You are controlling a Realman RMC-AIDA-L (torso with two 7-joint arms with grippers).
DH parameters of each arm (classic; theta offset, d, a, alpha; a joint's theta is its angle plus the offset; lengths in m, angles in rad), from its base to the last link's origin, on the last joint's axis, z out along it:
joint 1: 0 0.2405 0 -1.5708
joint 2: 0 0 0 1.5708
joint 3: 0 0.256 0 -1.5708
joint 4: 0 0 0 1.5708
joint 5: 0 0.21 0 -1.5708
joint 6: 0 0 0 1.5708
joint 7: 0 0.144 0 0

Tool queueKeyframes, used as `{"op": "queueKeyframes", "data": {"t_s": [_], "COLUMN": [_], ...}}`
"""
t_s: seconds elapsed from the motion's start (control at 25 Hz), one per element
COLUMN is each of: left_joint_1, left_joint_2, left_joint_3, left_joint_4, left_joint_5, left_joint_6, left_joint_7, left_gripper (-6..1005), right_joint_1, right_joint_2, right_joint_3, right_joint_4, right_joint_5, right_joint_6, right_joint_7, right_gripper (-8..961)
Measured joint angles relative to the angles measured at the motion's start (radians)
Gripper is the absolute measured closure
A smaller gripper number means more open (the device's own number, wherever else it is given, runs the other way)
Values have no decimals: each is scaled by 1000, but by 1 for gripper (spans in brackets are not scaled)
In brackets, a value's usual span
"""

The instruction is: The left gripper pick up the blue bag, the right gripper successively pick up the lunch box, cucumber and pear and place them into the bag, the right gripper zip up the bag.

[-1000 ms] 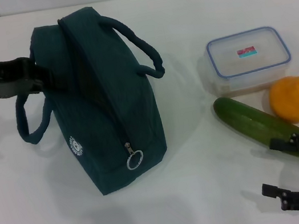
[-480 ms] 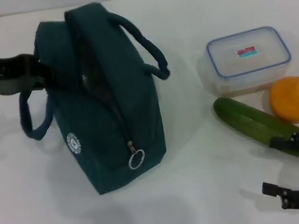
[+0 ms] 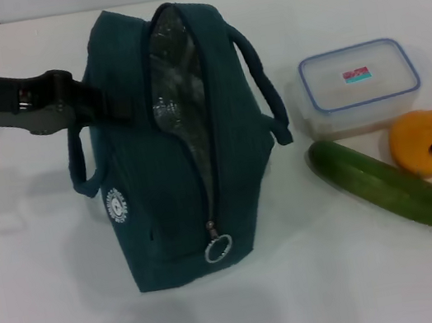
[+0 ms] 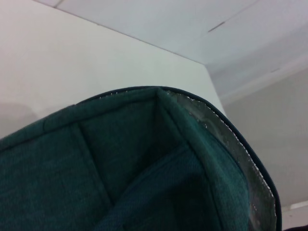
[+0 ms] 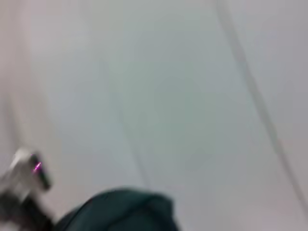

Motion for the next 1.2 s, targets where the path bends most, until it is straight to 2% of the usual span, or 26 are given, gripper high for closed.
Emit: {"op": "queueKeyframes", "data": {"t_s": [0.4, 0.56, 0.76, 1.04, 1.2], "left_joint_1": [-6, -12, -26, -37, -45], "left_joint_2": [-4, -6, -9, -11, -12], "left_joint_3": [10, 12, 12, 12, 12], "left_joint_4": [-5, -5, -5, -5, -5], "left_joint_5": [-56, -56, -53, -50, -47], "left_joint_6": [16, 16, 14, 9, 6], "left_joint_7": [0, 1, 2, 2, 2], "left_gripper": [957, 958, 958, 957, 958], "right_joint_1": [-17, -6, 35, 109, 148], "right_joint_2": [-4, -4, -1, 2, 3], "right_joint_3": [1, 1, -2, -21, -78], "right_joint_4": [93, 101, 86, 92, 89], "right_joint_5": [321, 382, 413, 403, 403], "right_joint_6": [-40, 47, 231, 360, 430], "right_joint_7": [321, 509, 781, 880, 921], "right_gripper": [130, 131, 133, 135, 137]}}
